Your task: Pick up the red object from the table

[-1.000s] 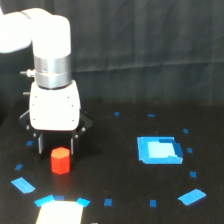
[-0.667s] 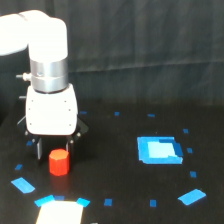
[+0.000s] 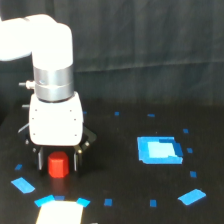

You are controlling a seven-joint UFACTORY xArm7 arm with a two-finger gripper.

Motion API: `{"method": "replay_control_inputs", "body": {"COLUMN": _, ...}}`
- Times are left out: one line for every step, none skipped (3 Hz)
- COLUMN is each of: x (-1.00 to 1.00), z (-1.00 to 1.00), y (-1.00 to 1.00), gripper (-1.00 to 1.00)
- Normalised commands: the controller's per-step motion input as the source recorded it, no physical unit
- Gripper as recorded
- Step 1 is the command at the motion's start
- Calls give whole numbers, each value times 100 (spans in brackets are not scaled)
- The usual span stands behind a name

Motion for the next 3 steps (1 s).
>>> {"method": "replay_control_inputs", "body": {"x": -56, "z": 81, "y": 94, "gripper": -100}}
{"method": "replay_control_inputs", "body": {"x": -2, "z": 4, "y": 56, "gripper": -100}}
{"method": "replay_control_inputs", "body": {"x": -49, "z": 100, "y": -14, "gripper": -100}}
